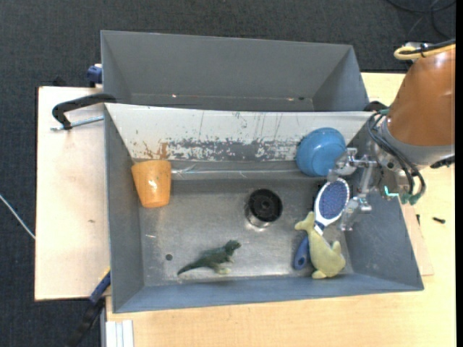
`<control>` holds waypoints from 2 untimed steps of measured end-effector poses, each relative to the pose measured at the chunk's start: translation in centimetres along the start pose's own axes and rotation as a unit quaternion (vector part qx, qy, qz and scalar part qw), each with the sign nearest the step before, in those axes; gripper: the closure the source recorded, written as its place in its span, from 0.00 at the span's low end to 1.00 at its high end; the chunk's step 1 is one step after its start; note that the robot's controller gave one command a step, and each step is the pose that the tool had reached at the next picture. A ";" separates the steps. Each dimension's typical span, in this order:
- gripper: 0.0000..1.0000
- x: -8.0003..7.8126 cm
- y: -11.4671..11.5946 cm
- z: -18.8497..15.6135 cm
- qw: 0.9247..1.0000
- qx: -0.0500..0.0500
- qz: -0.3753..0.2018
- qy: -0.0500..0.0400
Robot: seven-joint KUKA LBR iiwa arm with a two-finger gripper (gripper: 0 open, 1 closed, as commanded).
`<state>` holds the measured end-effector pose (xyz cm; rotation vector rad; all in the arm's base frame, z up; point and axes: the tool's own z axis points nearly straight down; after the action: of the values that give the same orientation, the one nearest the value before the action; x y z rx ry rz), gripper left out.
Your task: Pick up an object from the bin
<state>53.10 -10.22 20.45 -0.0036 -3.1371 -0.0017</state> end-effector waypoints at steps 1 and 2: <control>0.00 0.1 0.3 13.0 1.000 0.003 -0.019 0.000; 1.00 0.3 0.2 12.8 1.000 0.003 -0.020 0.005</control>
Offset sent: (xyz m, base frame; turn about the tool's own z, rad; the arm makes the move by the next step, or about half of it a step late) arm -0.0036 0.0063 -0.1345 -0.0356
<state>52.72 -10.00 7.65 0.0580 -3.1274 0.0077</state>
